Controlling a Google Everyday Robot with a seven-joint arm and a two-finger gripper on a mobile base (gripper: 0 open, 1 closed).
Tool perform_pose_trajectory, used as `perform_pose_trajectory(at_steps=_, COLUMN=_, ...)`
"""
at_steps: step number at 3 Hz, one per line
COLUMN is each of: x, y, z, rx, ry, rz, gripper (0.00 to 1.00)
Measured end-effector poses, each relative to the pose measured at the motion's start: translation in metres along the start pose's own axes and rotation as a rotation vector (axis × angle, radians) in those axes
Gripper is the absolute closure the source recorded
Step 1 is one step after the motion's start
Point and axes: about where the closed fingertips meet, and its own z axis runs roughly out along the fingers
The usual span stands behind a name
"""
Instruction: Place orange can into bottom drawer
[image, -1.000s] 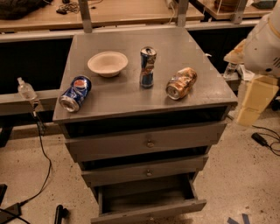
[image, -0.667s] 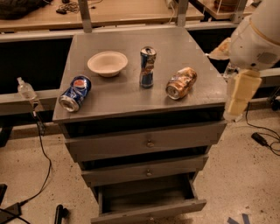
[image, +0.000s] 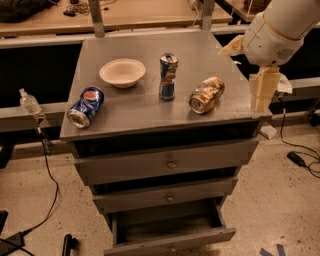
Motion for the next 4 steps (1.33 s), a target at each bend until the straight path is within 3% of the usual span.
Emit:
perform_pose_trajectory(at_steps=2, x=0.008, y=-0.013, z=0.020, rx=-0.040, ry=0.023, rz=-0.011, gripper=0.00)
perform_pose_trajectory(at_steps=3, x=0.021, y=-0.033, z=0.050, rx=-0.054, ry=-0.017, rz=-0.075, gripper=0.00)
perform_pose_trajectory(at_steps=4, x=0.027, y=-0.047, z=0.078, rx=-0.070, ry=-0.046, rz=-0.185, gripper=0.00)
